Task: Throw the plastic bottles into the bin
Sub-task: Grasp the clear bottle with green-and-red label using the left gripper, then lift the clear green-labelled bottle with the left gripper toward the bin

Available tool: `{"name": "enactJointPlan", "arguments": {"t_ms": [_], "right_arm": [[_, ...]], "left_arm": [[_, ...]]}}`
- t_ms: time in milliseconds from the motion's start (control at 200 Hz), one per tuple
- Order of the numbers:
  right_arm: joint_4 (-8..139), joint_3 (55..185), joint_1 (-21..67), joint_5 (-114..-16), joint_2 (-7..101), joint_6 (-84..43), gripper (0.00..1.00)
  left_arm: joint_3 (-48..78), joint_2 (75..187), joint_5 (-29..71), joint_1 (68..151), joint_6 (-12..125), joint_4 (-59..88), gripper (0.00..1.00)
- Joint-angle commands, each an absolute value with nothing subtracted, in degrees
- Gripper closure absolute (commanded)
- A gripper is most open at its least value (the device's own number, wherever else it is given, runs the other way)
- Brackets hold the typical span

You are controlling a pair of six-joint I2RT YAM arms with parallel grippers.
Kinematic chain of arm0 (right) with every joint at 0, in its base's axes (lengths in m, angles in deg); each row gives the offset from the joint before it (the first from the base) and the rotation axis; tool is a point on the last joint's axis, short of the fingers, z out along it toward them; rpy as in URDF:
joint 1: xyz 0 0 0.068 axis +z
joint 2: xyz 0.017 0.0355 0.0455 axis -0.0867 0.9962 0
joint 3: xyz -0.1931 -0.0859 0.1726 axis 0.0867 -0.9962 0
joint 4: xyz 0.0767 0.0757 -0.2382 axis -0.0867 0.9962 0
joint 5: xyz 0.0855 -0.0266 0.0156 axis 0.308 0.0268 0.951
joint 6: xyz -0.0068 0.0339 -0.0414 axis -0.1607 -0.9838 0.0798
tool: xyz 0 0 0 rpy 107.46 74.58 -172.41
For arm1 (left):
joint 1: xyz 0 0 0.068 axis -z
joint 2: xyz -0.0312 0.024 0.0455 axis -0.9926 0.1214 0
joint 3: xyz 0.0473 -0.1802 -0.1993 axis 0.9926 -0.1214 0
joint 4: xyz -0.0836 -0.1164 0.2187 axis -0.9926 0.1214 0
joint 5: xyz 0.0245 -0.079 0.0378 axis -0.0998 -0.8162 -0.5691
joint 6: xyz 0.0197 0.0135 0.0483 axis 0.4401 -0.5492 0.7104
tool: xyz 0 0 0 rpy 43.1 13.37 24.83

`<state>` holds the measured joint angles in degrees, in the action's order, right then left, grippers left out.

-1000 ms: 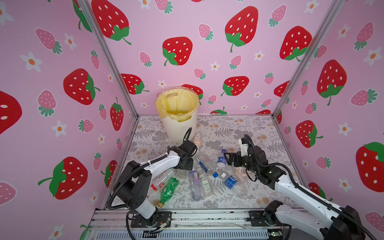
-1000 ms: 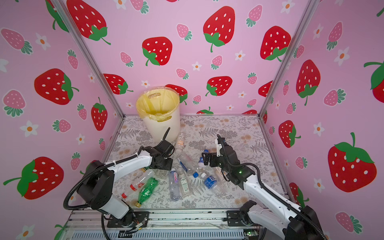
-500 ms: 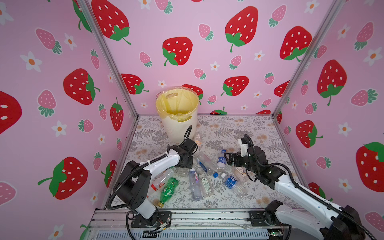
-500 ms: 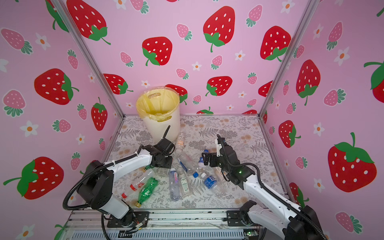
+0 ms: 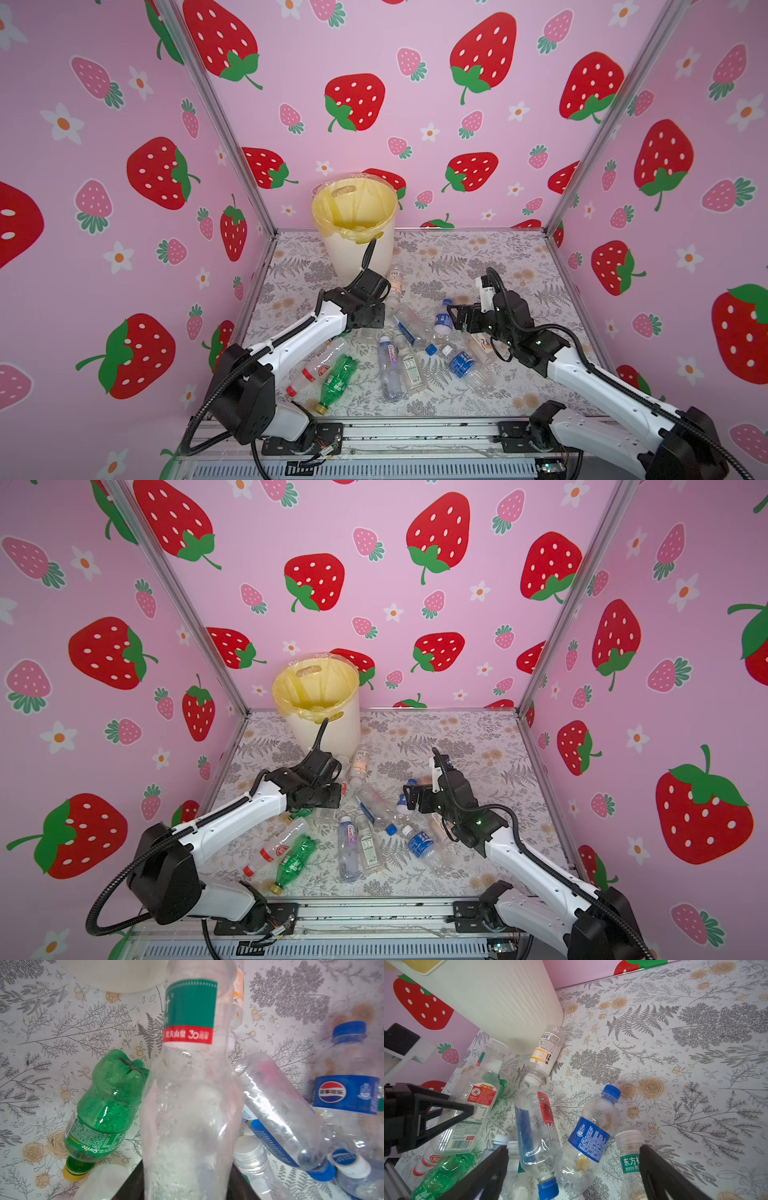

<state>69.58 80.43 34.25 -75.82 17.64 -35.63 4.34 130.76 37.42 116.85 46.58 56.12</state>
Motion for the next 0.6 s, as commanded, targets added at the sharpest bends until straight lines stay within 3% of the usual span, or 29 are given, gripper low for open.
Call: {"name": "enactJointPlan", "arguments": {"t_ms": [0, 435, 595], "right_arm": [[69.7, 82.5, 34.0, -76.5, 18.2, -35.4, 0.01], [76.5, 84.9, 33.4, -81.5, 14.8, -31.5, 0.01], [76.0, 83.9, 33.3, -81.5, 14.8, -32.1, 0.01]], "left_arm": [[6.4, 128.5, 35.7, 117.2, 47.2, 56.8, 0.47], [3.0, 116.9, 30.3, 117.2, 50.9, 52.6, 0.48], [4.6, 114.3, 30.3, 117.2, 51.2, 53.4, 0.53]]}}
